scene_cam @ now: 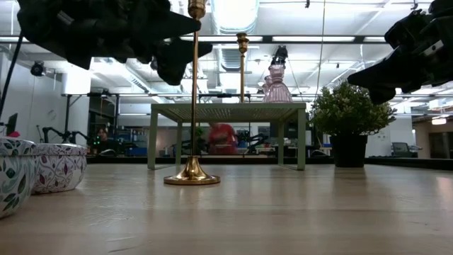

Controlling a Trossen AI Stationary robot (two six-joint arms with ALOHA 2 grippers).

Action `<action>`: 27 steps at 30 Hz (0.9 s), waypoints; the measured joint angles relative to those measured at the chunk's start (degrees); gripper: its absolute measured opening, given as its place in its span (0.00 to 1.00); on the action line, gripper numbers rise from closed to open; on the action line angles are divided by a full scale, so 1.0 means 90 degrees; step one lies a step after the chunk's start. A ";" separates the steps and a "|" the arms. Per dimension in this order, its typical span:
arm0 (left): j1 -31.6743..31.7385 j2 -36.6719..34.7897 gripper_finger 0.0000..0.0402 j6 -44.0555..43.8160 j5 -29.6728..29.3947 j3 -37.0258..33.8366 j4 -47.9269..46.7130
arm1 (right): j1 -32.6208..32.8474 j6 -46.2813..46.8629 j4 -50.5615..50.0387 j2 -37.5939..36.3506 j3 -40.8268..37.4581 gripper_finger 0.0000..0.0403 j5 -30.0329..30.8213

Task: Pick & Place candle stick holders
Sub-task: Put the gold candle holder on the shelf aligned with the other candle holder on the shelf

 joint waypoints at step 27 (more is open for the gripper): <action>0.0000 -0.0007 0.08 0.0104 0.0022 -0.0061 0.0046 | 0.0000 0.0000 -0.0001 0.0000 0.0000 0.02 -0.0001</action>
